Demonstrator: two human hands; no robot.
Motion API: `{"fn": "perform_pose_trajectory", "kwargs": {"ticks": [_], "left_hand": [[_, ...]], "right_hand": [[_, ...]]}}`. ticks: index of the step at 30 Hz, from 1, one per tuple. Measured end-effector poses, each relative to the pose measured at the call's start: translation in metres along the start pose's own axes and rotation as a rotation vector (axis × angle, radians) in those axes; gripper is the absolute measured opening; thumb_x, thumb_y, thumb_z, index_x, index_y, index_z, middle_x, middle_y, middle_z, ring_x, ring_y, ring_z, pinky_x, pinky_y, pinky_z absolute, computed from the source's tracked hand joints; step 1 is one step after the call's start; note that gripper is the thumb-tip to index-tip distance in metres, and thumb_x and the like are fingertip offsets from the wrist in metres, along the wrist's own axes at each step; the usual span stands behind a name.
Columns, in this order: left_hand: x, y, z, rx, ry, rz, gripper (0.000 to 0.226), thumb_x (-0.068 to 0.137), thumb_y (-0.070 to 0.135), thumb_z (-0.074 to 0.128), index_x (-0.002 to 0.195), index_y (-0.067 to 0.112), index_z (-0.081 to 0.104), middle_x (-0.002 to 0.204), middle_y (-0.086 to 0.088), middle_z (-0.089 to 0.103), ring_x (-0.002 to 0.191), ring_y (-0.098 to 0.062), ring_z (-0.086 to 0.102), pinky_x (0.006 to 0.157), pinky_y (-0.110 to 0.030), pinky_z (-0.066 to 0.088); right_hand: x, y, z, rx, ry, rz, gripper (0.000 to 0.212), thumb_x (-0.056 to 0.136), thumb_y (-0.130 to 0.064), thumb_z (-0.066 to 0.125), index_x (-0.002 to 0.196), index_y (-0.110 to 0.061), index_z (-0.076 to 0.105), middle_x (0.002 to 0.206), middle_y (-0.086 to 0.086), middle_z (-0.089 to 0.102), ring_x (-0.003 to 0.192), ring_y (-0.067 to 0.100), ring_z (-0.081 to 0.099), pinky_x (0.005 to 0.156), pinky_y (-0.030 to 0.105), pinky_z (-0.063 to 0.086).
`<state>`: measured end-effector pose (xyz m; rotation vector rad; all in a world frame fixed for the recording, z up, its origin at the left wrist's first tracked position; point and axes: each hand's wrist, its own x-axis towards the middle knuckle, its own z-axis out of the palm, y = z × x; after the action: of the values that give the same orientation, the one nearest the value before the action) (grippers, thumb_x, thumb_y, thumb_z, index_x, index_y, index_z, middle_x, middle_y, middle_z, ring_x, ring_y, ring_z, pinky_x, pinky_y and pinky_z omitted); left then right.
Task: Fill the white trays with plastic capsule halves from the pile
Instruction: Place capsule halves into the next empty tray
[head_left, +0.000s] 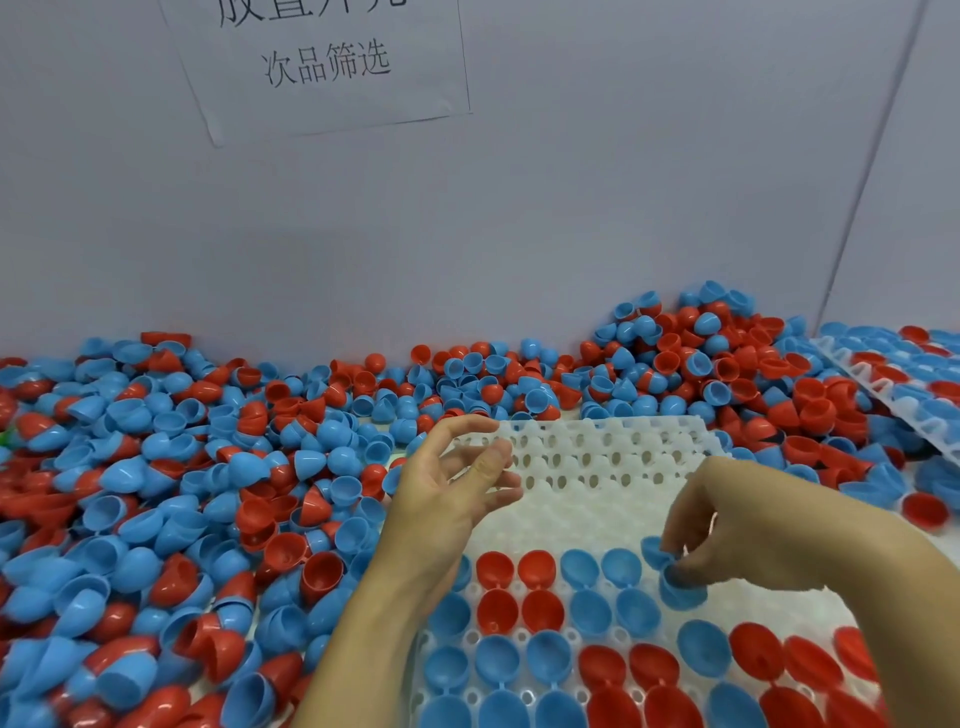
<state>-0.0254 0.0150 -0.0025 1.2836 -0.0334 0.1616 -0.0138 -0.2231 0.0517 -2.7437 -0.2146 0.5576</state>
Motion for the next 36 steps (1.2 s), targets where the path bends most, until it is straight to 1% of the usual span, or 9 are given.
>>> {"fn": "perform_pose_trajectory", "kwargs": {"ticks": [5,10,14,19,23,26,29,32,36], "left_hand": [[-0.002,0.002,0.001,0.014,0.008,-0.011,0.039,0.071,0.035,0.078,0.104,0.016,0.071,0.094,-0.012,0.069,0.083,-0.025,0.072,0.075,-0.033,0.059],[-0.001,0.002,0.001,0.009,0.018,-0.022,0.041,0.070,0.034,0.077,0.105,0.014,0.071,0.092,-0.011,0.069,0.082,-0.024,0.071,0.074,-0.033,0.059],[-0.002,0.002,0.001,0.033,0.052,0.002,0.011,0.090,0.018,0.070,0.098,0.013,0.074,0.086,-0.009,0.070,0.081,-0.023,0.070,0.072,-0.032,0.059],[-0.005,0.020,-0.004,0.298,0.284,0.210,0.033,0.094,-0.009,0.049,0.083,0.012,0.072,0.074,0.000,0.071,0.068,-0.014,0.067,0.061,-0.024,0.057],[0.001,0.053,-0.028,0.588,0.448,0.315,0.028,0.092,0.000,0.057,0.081,0.023,0.069,0.080,0.006,0.070,0.079,-0.013,0.068,0.063,-0.027,0.056],[0.015,0.075,-0.054,1.132,0.357,0.142,0.019,0.090,0.025,0.069,0.106,0.034,0.064,0.123,-0.001,0.058,0.116,-0.028,0.056,0.084,-0.035,0.051],[0.029,0.078,-0.080,1.574,0.095,-0.292,0.075,0.080,0.054,0.075,0.144,0.052,0.036,0.161,-0.005,0.012,0.147,-0.040,0.014,0.109,-0.056,0.037],[0.041,0.065,-0.103,1.732,-0.082,-0.524,0.096,0.076,0.065,0.074,0.152,0.056,0.016,0.167,-0.005,-0.012,0.149,-0.050,-0.011,0.116,-0.068,0.024],[0.058,0.051,-0.115,1.827,-0.106,-0.602,0.090,0.085,0.055,0.067,0.155,0.052,0.010,0.166,-0.008,-0.013,0.148,-0.051,-0.010,0.117,-0.066,0.023]], "right_hand": [[0.006,-0.007,0.010,-0.044,-0.067,0.085,0.014,0.073,-0.029,0.087,0.080,-0.031,0.075,0.087,-0.013,0.066,0.081,0.010,0.064,0.066,0.019,0.053],[0.004,-0.011,0.008,-0.040,-0.089,0.091,0.016,0.075,-0.027,0.086,0.080,-0.033,0.072,0.084,-0.013,0.066,0.079,0.008,0.063,0.060,0.015,0.047],[0.001,-0.007,0.005,-0.045,-0.100,0.041,0.016,0.079,-0.026,0.083,0.081,-0.037,0.072,0.077,-0.016,0.064,0.074,0.003,0.061,0.056,0.015,0.043],[0.006,0.000,0.003,0.007,0.101,-0.069,0.016,0.089,-0.028,0.071,0.078,-0.039,0.072,0.067,-0.016,0.056,0.059,-0.001,0.052,0.046,0.011,0.039],[0.013,-0.005,0.006,0.092,0.305,-0.143,0.019,0.093,-0.025,0.065,0.082,-0.040,0.070,0.087,-0.014,0.068,0.075,0.006,0.062,0.055,0.014,0.045],[0.014,-0.008,0.007,0.130,0.368,-0.186,0.022,0.093,-0.024,0.065,0.079,-0.042,0.067,0.081,-0.013,0.069,0.075,0.008,0.062,0.057,0.015,0.045],[0.013,-0.012,0.007,0.188,0.401,-0.214,0.024,0.093,-0.023,0.066,0.079,-0.042,0.066,0.075,-0.005,0.071,0.071,0.015,0.064,0.057,0.019,0.046],[0.014,-0.014,0.010,0.214,0.395,-0.229,0.026,0.092,-0.022,0.066,0.076,-0.042,0.066,0.074,-0.007,0.069,0.069,0.013,0.062,0.057,0.018,0.043],[0.016,-0.017,0.012,0.223,0.391,-0.241,0.027,0.093,-0.021,0.065,0.075,-0.042,0.067,0.077,-0.011,0.068,0.071,0.010,0.061,0.059,0.018,0.045]]}}
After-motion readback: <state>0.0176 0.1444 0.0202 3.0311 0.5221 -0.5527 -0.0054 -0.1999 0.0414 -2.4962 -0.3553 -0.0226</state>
